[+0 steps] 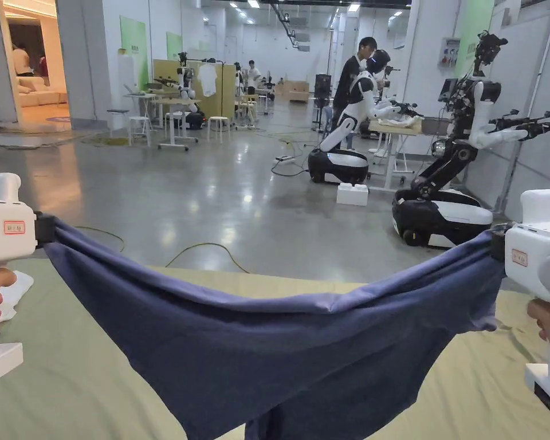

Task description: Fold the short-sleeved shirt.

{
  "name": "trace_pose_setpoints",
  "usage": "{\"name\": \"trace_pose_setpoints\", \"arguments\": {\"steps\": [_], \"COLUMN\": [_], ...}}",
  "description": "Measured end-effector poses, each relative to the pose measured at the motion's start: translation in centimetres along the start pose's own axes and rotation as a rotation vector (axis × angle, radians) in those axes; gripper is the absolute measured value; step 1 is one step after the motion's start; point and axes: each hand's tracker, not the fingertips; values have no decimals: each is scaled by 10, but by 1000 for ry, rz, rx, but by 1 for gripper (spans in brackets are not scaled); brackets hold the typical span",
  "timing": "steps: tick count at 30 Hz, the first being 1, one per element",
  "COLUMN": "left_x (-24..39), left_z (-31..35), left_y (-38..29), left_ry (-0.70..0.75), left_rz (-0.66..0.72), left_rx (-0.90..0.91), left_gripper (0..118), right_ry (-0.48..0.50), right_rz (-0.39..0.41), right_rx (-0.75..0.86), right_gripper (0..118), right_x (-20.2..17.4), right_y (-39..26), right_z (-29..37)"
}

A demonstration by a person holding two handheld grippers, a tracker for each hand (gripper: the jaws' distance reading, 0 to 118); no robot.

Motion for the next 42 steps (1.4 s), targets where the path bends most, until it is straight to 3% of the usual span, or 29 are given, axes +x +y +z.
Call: {"name": "trace_pose_setpoints", "arguments": {"steps": [6, 11, 17, 26, 34, 42], "left_x": [-10, -16, -16, -37, -69, -85], "left_z": [-4, -6, -1, 44, 85, 98], "left_y": [13, -8, -76, -202, -295, -348], "left_ry": [3, -10, -26, -49, -54, -17], "left_rz": [21, 30, -30, 48, 155, 155], "left_rx": [34, 16, -74, -205, -340, -465], "left_gripper": [6, 6, 6, 6, 6, 7], "right_ry": [-23, -24, -9, -6, -29, -22], "right_rz": [-1, 0, -20, -22, 30, -33], "right_rx": [37, 21, -97, -269, -395, -533], "right_gripper": [4, 4, 4, 4, 4, 4], "right_x": [7, 10, 10, 25, 30, 29], "right_y": [19, -3, -74, -192, -267, -324], "right_z": [-10, -8, 11, 70, 130, 140]}}
